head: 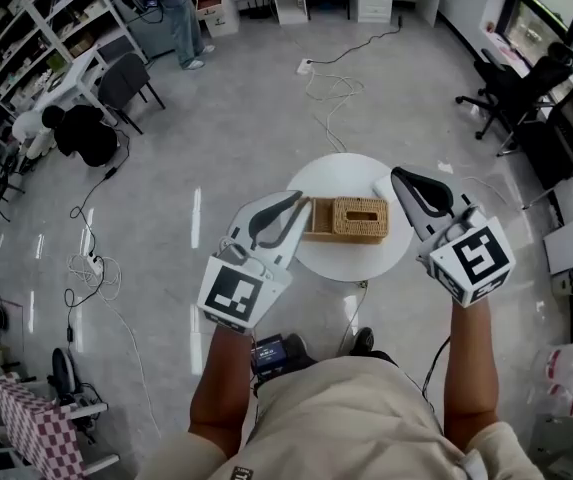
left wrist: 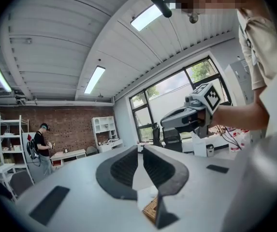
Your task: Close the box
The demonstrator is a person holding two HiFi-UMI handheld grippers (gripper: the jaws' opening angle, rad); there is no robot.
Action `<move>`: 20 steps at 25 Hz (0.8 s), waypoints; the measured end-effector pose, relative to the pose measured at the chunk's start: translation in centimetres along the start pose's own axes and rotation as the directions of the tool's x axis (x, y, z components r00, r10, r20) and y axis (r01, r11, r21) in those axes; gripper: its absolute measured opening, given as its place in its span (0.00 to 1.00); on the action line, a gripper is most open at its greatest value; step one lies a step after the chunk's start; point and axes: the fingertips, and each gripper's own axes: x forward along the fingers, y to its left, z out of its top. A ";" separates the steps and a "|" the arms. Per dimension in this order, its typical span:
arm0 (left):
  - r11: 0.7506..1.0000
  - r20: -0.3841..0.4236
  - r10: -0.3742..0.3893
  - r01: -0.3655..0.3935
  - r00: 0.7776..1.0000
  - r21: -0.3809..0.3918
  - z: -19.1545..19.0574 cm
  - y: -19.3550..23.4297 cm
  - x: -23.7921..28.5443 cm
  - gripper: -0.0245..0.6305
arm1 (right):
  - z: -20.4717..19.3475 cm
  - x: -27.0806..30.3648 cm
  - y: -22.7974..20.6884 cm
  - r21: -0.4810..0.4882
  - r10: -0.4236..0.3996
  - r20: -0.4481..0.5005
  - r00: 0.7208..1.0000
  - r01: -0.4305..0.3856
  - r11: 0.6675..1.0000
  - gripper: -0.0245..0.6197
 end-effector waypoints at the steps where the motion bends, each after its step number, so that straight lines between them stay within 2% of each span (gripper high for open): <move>1: 1.000 0.012 -0.002 0.002 1.000 0.006 0.9 0.0 -0.4 0.09 | 0.8 -0.1 0.3 -0.011 0.005 0.007 1.000 -0.005 1.000 0.03; 9: 0.996 0.094 -0.032 0.024 0.995 0.087 5.5 -0.7 -2.8 0.09 | 4.5 -1.6 1.9 -0.054 -0.003 -0.018 1.000 0.002 0.999 0.02; 20: 0.991 0.117 -0.056 0.041 0.992 0.125 7.2 -1.4 -4.4 0.09 | 6.6 -2.7 3.2 -0.071 -0.010 -0.014 1.000 0.009 0.997 0.02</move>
